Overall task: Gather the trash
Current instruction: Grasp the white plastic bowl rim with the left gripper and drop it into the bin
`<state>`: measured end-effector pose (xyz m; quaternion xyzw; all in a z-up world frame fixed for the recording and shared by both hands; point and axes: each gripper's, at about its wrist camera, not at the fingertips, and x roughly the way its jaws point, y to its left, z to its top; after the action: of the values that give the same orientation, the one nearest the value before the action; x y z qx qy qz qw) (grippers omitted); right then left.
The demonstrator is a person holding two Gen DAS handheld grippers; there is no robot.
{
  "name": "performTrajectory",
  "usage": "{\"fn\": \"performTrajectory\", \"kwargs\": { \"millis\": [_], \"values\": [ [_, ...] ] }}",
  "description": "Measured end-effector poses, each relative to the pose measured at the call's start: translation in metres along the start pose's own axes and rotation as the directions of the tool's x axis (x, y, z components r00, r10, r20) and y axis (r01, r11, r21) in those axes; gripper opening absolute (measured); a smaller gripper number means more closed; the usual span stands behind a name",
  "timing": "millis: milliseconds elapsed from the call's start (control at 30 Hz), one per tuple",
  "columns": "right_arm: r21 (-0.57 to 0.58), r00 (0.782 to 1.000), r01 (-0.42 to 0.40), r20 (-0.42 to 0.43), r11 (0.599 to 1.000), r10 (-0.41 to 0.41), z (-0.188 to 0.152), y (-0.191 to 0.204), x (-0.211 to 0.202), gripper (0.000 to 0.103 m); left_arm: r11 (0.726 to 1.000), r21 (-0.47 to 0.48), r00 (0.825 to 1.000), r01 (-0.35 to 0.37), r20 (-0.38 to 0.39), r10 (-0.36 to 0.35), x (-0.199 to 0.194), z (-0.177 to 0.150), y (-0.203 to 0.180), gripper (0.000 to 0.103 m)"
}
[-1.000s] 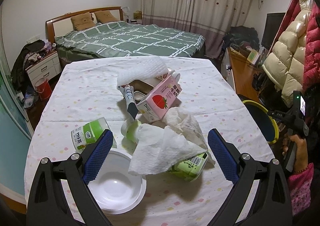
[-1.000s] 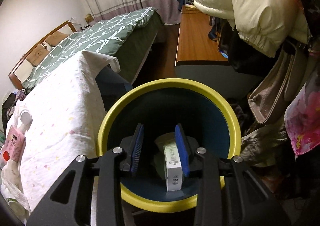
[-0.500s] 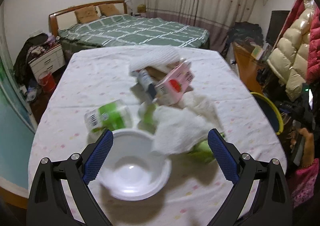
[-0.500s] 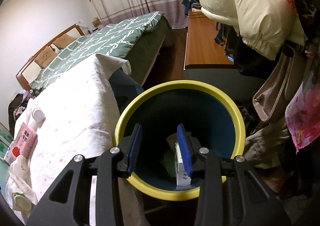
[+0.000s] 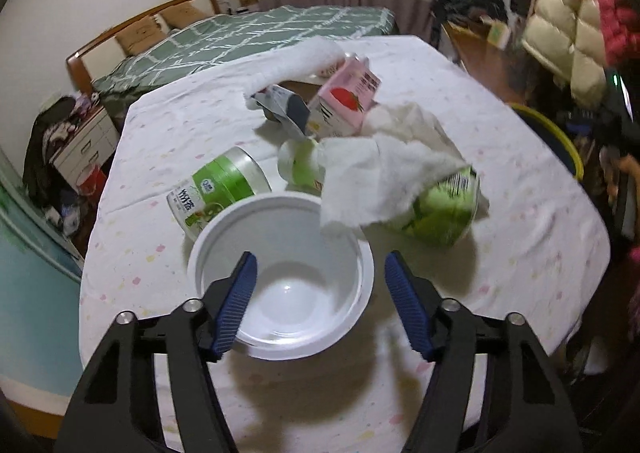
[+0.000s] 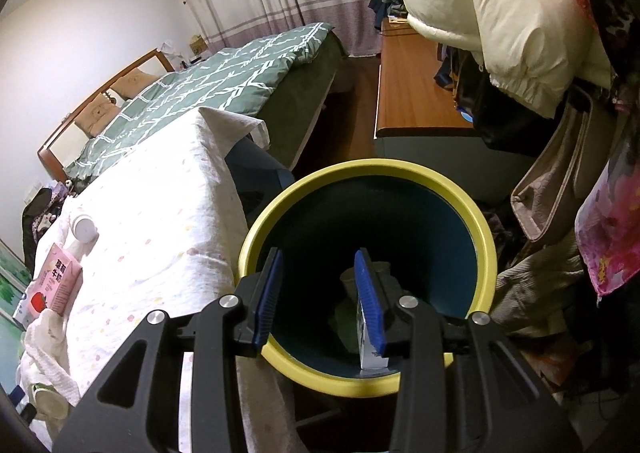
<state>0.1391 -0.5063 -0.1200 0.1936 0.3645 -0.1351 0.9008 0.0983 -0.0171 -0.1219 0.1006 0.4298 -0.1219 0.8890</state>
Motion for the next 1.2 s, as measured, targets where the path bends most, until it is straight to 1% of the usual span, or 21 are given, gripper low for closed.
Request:
{"fn": "performTrajectory", "kwargs": {
  "millis": [100, 200, 333, 433, 533, 667, 867, 933, 967, 1067, 1100, 1200],
  "values": [
    [-0.003, 1.000, -0.006, -0.002, 1.000, 0.006, -0.001, 0.001, 0.000, 0.036, 1.000, 0.023, 1.000, 0.014, -0.024, -0.014, 0.007, 0.000, -0.005, 0.053],
    [-0.006, 1.000, -0.010, -0.003, 1.000, 0.010, -0.001, 0.002, 0.000, 0.036, 0.999, 0.036, 0.999, 0.011, -0.051, -0.009, 0.015, -0.001, -0.008, 0.037],
    [-0.002, 1.000, -0.009, -0.001, 1.000, 0.009, -0.002, 0.002, 0.000, 0.036, 1.000, 0.027, 0.998, 0.013, -0.064, -0.011, 0.017, -0.003, -0.008, 0.021],
    [0.003, 1.000, -0.013, -0.002, 1.000, 0.013, -0.002, 0.001, 0.000, 0.036, 1.000, 0.012, 0.998, 0.024, -0.065, -0.023, 0.014, -0.004, -0.006, 0.011],
    [0.001, 1.000, -0.019, -0.004, 1.000, 0.019, -0.003, 0.002, 0.000, 0.036, 1.000, 0.010, 0.998, 0.025, -0.053, -0.024, 0.006, -0.003, -0.006, 0.009],
    [0.000, 0.999, -0.032, -0.006, 0.999, 0.032, -0.005, 0.004, -0.001, 0.036, 0.999, 0.026, 0.999, 0.038, -0.015, -0.038, -0.011, -0.003, -0.009, 0.008],
    [-0.007, 0.999, -0.052, 0.004, 0.999, 0.052, -0.006, 0.005, -0.008, 0.036, 0.997, 0.062, 0.996, 0.049, 0.073, -0.053, -0.047, 0.009, -0.020, 0.008],
    [-0.008, 0.998, -0.054, 0.012, 0.999, 0.054, -0.007, 0.004, -0.013, 0.036, 0.995, 0.083, 0.992, 0.064, 0.102, -0.072, -0.056, 0.017, -0.027, 0.008],
    [-0.008, 0.998, -0.054, 0.016, 0.999, 0.054, -0.007, 0.003, -0.015, 0.036, 0.993, 0.094, 0.990, 0.073, 0.113, -0.084, -0.058, 0.022, -0.031, 0.008],
    [-0.005, 0.998, -0.049, 0.033, 0.999, 0.049, -0.010, -0.004, -0.025, 0.036, 0.984, 0.119, 0.979, 0.131, 0.139, -0.147, -0.060, 0.041, -0.044, 0.008],
    [-0.005, 0.998, -0.043, 0.040, 0.999, 0.043, -0.012, -0.006, -0.029, 0.036, 0.978, 0.129, 0.972, 0.164, 0.146, -0.182, -0.058, 0.051, -0.052, 0.008],
    [-0.007, 0.998, -0.028, 0.055, 1.000, 0.029, -0.016, -0.014, -0.041, 0.036, 0.959, 0.168, 0.956, 0.228, 0.149, -0.253, -0.047, 0.076, -0.077, 0.008]
  ]
}}
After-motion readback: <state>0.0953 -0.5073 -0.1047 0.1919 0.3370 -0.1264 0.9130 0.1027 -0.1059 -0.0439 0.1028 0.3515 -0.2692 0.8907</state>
